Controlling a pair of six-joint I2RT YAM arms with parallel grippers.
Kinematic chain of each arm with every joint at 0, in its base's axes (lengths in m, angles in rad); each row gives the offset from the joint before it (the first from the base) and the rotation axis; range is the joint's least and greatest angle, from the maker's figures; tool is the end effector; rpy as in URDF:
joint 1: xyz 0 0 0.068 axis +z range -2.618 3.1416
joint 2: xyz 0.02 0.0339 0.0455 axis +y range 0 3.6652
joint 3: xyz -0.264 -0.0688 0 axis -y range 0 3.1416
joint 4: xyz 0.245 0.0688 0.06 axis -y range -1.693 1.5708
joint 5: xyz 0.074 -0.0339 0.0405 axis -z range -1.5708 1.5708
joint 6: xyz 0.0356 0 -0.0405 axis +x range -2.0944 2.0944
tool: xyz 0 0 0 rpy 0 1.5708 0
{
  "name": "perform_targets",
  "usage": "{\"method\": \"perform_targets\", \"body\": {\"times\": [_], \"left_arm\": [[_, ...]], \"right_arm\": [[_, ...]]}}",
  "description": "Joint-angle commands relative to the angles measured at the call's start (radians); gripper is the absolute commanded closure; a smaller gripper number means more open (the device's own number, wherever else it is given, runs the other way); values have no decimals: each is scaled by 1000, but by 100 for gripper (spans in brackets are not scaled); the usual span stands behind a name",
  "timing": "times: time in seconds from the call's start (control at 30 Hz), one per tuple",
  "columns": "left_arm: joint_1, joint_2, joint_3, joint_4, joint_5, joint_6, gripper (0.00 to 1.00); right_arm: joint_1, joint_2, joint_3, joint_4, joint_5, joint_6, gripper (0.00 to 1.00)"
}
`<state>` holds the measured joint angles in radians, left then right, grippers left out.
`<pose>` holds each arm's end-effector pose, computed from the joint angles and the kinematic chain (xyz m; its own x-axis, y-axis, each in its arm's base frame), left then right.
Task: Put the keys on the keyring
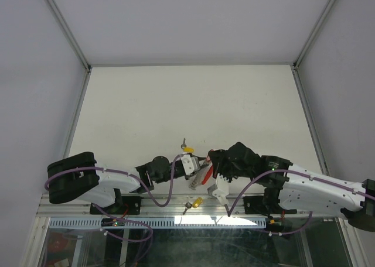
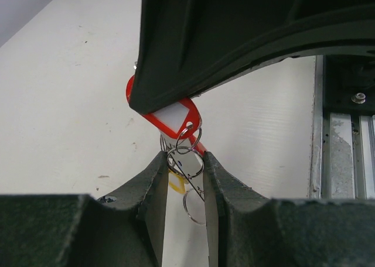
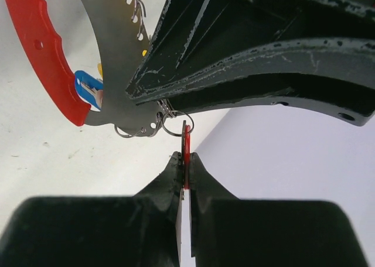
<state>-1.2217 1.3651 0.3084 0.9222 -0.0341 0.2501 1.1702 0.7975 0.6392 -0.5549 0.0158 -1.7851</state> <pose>0.0858 -0.2321 0.1734 0.1851 0.2146 -0.9590 0.9101 0.3308 0.2497 0.0668 0.1562 0.2513 0.9494 -0.2636 0.1709 -0.0545 -0.6739 -0.7368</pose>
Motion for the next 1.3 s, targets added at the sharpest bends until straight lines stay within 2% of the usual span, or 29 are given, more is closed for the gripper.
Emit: {"method": "perform_targets", "body": {"times": [0.0,0.53,1.0,1.17,1.27], "left_arm": [[28,-2,9,22,43,-59,100],[101,-15,-16,80,95,-141,100],[106,0,-3,72,103,-143,100],[107,-9,-11,65,66,-129,100],[106,-28,-14,36,0,-105,100]], "right_arm": [[19,-52,-11,121,41,-68,100],[59,-79,-61,111,-1,-90,100],[112,-69,-82,109,-1,-95,100],[113,-133,-95,130,90,-49,93],[114,-209,-94,80,119,27,90]]}}
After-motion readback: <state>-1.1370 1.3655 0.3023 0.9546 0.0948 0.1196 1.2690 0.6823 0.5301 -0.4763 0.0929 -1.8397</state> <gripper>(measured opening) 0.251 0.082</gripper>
